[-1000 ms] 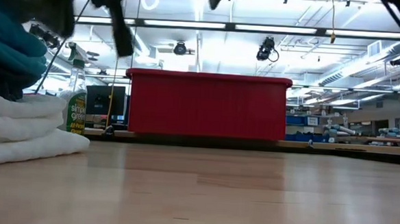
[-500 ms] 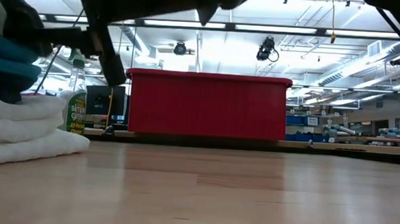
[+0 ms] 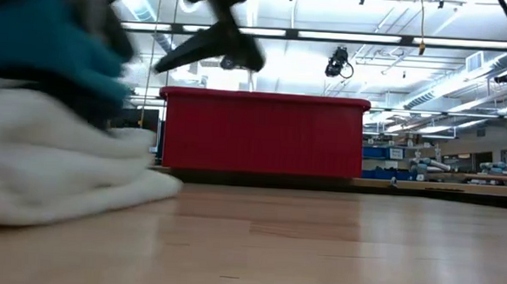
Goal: Fold laundry
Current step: Put the stacked laundry into the red laundry bin
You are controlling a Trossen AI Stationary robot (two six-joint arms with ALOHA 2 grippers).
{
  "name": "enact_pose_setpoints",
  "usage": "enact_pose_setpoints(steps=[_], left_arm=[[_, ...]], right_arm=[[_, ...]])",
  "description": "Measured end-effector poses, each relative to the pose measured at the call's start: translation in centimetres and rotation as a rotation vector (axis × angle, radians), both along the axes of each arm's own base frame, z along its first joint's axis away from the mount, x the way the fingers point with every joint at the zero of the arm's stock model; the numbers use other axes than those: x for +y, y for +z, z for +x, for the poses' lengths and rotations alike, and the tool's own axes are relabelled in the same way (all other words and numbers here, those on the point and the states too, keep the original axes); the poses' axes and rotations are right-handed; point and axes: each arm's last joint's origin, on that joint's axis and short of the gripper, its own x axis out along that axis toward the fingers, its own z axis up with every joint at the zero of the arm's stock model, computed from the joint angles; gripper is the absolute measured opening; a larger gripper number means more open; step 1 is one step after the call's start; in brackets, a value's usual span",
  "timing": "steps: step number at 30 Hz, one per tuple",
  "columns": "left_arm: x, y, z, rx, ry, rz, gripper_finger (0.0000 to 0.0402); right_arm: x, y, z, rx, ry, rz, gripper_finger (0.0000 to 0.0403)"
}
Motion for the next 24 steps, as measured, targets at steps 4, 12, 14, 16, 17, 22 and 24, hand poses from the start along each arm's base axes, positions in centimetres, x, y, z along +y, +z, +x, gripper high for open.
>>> enact_pose_setpoints(steps=[4, 12, 14, 16, 17, 22, 24], left_arm=[[1.6, 0.2, 2.4, -0.107, 0.036, -0.004, 0.0079], [5.8, 1.4, 7.0, -0.362, 0.095, -0.025, 0.0079], [7.0, 1.5, 8.1, -0.419, 0.109, -0.011, 0.0079], [8.2, 1.5, 9.1, -0.466, 0.119, 0.01, 0.0079], [8.7, 1.4, 9.6, -0.492, 0.123, 0.018, 0.0079], [10.8, 0.6, 12.5, -0.6, 0.131, 0.002, 0.0079], [11.5, 0.1, 13.6, -0.634, 0.149, -0.011, 0.0079]], right_arm=[[-0.3, 1.7, -2.2, 0.09, -0.024, -0.081, 0.0295], [-1.9, 3.9, -9.3, 0.185, -0.141, -0.158, 0.0285], [-2.6, 3.8, -11.6, 0.175, -0.197, -0.129, 0.0284], [-3.2, 3.6, -13.9, 0.141, -0.247, -0.082, 0.0284], [-3.5, 3.4, -15.1, 0.116, -0.269, -0.051, 0.0284], [-4.0, 2.2, -19.6, -0.007, -0.351, 0.09, 0.0284], [-4.1, 1.7, -20.7, -0.044, -0.39, 0.13, 0.0283]])
